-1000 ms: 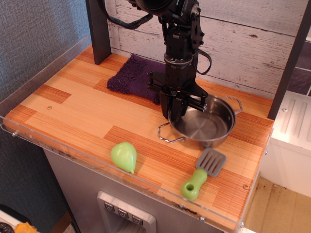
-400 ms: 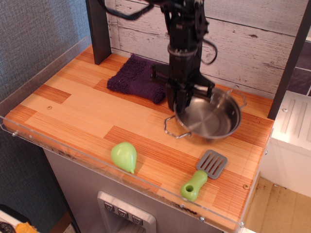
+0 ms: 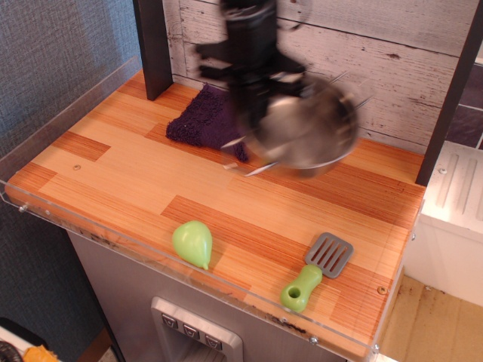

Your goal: Move silver pot to lower left corner of table.

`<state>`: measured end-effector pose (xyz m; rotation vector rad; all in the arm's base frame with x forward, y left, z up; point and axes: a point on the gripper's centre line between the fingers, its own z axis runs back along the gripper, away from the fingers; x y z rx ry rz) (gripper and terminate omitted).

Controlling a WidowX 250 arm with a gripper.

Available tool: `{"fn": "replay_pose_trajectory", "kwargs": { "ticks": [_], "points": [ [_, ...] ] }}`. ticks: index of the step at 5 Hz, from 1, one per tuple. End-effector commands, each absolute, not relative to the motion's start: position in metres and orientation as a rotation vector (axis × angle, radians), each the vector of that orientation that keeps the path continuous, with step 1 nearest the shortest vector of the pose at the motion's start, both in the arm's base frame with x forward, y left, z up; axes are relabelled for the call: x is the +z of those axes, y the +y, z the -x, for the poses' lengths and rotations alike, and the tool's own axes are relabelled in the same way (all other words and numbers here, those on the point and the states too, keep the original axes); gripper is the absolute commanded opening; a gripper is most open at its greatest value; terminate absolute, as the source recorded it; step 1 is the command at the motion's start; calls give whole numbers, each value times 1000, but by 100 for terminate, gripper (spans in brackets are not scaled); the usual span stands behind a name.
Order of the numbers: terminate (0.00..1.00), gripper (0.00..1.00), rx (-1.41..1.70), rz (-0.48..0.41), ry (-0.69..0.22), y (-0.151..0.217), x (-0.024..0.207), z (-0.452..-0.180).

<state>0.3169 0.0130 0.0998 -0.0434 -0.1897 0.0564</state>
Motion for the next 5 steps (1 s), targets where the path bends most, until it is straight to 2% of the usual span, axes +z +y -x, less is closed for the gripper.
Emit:
{"fn": "replay_pose_trajectory", "kwargs": {
  "ticks": [1,2,3,4,5],
  "points": [
    [0,0,183,24,-135,108,100,-281],
    [0,0,239,23,-104,157,101,-268],
    [0,0,260,13,-119,207,99,-265],
    [0,0,185,3,-87,246,85,-277],
    [0,0,91,-20,-54,241,70,-285]
  ]
}}
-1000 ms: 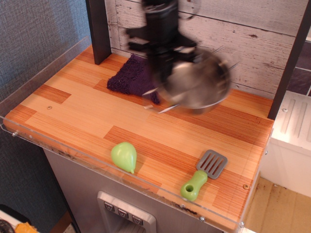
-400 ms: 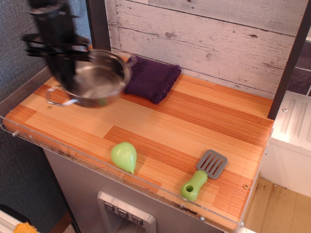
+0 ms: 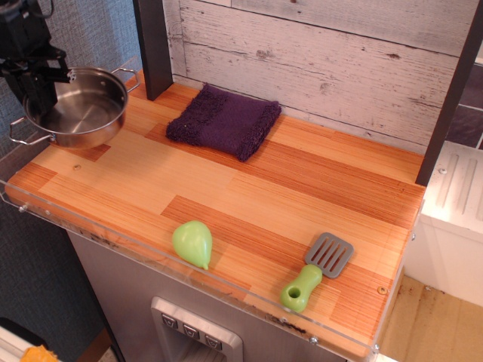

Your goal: Move silver pot to lower left corner of table.

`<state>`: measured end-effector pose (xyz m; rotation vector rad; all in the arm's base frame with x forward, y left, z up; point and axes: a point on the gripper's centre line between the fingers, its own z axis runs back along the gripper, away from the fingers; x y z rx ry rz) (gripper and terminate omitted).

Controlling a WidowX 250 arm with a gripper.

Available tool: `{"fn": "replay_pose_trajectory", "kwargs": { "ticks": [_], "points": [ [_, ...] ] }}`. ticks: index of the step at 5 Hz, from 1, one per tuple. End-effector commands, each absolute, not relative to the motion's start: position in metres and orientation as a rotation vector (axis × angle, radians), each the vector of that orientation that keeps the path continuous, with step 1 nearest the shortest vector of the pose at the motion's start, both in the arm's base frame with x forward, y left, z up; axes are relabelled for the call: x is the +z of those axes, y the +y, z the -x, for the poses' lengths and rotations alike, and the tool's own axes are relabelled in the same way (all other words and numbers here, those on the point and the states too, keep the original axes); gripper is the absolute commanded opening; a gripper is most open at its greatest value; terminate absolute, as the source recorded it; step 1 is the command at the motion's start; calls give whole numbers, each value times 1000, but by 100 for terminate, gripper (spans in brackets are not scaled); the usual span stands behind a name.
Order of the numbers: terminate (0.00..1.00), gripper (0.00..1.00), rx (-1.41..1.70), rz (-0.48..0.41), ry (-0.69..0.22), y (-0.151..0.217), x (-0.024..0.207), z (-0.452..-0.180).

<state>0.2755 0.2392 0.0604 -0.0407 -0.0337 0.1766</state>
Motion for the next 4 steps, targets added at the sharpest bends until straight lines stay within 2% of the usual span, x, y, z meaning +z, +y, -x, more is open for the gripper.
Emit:
{"fn": "replay_pose_trajectory", "kwargs": {
  "ticks": [1,3,4],
  "points": [
    [0,0,69,-8,-28,231,53,-284],
    [0,0,42,-19,-29,211,53,-287],
    [0,0,43,-24,4,208,42,-282]
  ]
}}
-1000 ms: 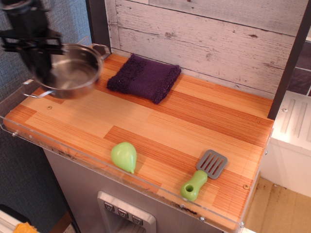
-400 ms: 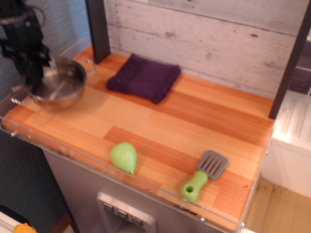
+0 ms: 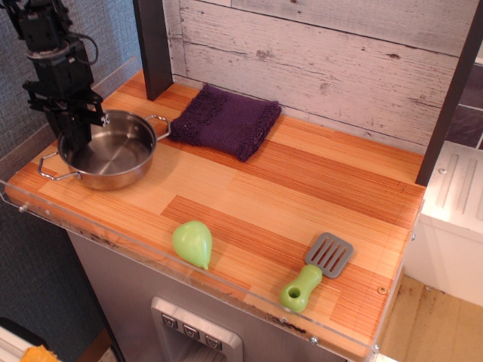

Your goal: Move silver pot to lower left corner of table.

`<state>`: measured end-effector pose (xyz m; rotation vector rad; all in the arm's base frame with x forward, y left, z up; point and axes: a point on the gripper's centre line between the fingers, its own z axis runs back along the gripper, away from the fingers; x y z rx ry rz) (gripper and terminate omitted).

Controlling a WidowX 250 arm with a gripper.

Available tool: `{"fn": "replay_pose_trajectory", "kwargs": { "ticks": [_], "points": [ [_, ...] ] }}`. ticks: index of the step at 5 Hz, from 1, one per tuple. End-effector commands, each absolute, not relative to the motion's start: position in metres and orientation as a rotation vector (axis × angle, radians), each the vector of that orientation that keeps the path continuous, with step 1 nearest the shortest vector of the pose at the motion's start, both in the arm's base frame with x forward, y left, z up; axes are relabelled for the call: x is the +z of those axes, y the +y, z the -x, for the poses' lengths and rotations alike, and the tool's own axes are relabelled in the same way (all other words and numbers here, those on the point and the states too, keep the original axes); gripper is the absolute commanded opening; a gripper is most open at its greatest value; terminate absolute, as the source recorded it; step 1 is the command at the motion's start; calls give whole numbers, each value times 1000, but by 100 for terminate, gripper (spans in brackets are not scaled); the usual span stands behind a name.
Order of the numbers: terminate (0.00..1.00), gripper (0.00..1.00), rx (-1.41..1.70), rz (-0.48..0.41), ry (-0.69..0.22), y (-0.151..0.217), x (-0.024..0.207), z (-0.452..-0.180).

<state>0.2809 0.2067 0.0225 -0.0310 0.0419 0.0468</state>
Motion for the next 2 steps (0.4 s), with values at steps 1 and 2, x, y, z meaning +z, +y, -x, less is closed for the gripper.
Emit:
{"fn": "replay_pose_trajectory", "kwargs": {
  "ticks": [1,2],
  "points": [
    [0,0,34,-17,32,202,32,-277],
    [0,0,21,-18,36,197,31,-275]
  ]
}}
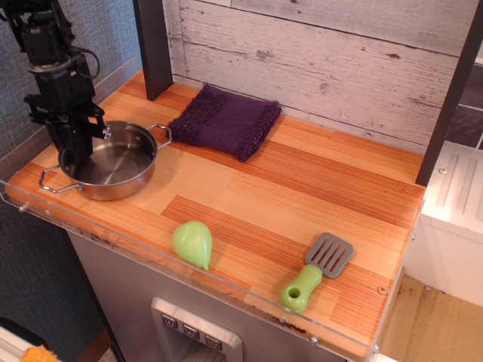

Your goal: Move silver pot to lower left corner of table.

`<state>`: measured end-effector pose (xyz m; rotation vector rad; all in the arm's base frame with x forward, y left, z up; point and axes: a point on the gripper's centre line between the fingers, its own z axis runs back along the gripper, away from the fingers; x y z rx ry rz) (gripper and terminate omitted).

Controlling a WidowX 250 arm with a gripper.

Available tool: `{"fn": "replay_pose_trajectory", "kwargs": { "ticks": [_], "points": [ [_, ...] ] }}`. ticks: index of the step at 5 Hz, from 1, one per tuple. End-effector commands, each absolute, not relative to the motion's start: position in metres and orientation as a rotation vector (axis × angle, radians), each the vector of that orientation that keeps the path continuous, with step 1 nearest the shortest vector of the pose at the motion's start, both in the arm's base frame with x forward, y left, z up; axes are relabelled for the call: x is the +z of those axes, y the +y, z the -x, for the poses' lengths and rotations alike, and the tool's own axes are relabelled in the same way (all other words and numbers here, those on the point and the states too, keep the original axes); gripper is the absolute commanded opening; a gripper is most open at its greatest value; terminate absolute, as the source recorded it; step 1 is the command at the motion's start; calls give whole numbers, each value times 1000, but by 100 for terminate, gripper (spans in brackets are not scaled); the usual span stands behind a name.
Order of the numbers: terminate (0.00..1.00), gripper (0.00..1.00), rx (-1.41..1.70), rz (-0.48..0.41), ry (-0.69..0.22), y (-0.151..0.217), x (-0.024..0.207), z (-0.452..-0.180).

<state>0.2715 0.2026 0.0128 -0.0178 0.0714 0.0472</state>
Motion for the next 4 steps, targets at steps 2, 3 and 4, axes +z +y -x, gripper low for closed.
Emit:
{"fn": "replay_pose_trajectory", "kwargs": {
  "ticks": [2,3,4],
  "points": [
    [0,100,12,-35,49,189,38,-274],
    [0,100,16,-72,49,181,54,-274],
    [0,100,50,-130,40,170,85,-275]
  ]
}}
